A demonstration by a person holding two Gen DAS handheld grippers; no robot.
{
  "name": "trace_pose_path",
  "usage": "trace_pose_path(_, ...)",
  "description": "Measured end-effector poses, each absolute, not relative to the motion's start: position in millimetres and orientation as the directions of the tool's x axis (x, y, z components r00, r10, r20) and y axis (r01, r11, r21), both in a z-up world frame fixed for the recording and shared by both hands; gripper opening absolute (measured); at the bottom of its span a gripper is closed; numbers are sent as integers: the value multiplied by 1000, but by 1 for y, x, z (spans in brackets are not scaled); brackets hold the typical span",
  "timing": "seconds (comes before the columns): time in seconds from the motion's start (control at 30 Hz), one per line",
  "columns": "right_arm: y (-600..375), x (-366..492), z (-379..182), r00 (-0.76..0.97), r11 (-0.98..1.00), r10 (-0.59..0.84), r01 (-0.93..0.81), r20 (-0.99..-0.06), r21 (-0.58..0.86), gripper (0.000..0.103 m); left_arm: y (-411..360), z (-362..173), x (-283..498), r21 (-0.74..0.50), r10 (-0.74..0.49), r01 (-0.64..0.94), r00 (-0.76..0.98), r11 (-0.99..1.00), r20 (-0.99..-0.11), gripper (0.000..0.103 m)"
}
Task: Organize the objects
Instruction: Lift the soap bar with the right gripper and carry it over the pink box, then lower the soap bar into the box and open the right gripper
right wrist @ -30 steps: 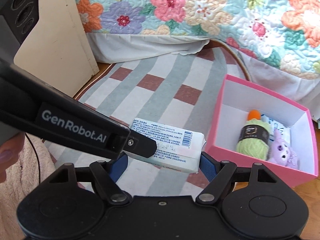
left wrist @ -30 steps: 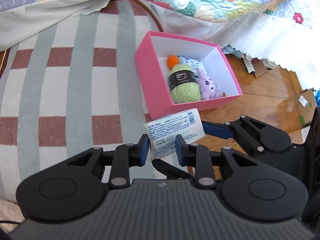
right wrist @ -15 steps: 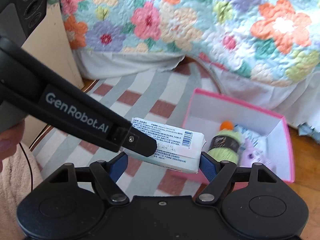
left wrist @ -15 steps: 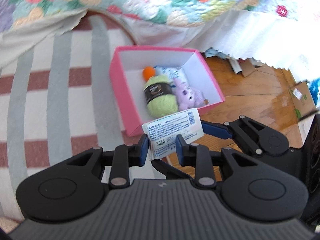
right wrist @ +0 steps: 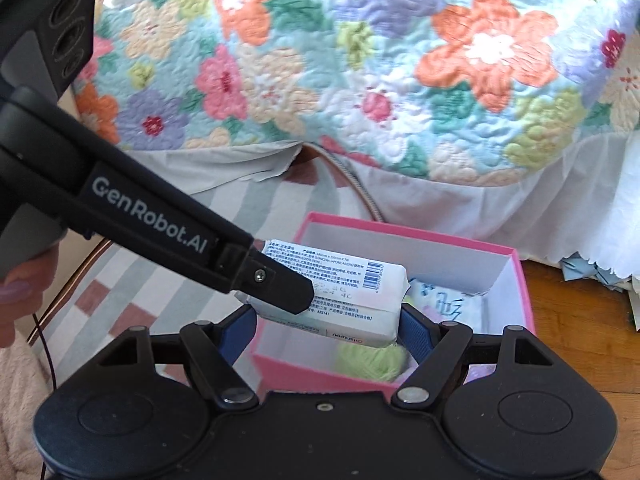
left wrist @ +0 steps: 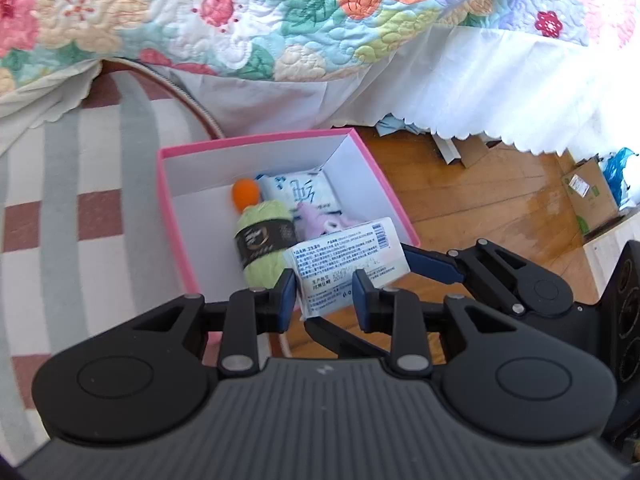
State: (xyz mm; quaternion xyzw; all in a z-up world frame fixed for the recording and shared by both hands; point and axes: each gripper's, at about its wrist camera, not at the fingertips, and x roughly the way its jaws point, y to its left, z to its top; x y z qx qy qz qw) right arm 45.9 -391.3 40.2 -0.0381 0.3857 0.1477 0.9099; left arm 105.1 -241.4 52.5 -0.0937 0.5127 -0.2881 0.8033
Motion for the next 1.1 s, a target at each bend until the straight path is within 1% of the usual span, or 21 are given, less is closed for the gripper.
trace_pose_path(0.2, -416, 83, 22, 644, 962, 220, -268, -733, 53, 80, -270, 31, 144, -450, -560, 364, 296, 815, -774, 28)
trace_pose_path(0.27, -423, 96, 13, 638, 967, 204, -250, -743, 50, 80, -280, 19, 159, -460, -565, 364, 276, 810, -777, 30)
trace_pose_path(0.33, -429, 109, 3, 626, 971, 188, -232, -757, 49, 79, -286, 6, 174, -487, -572, 324, 266, 811, -776, 30)
trace_pose_path(0.53, -444, 149, -26, 601, 976, 165, -213, -782, 42, 79, -300, -31, 206, -518, -587, 282, 291, 807, -755, 30)
trace_pose_path(0.63, -447, 166, -42, 599, 978, 137, -210, -789, 11, 79, -307, -52, 222, -530, -592, 268, 299, 804, -748, 31)
trace_pose_path(0.73, -449, 180, -59, 584, 980, 104, -199, -805, -18, 79, -318, -70, 241, -531, -583, 243, 276, 812, -764, 32)
trace_pose_path(0.9, -462, 198, -80, 554, 985, 124, -166, -823, 37, 79, -329, -90, 250, -509, -564, 245, 296, 825, -771, 32)
trace_pose_path(1.1, -468, 207, -94, 530, 988, 117, -147, -840, 45, 79, -330, -111, 254, -542, -581, 209, 289, 814, -761, 32)
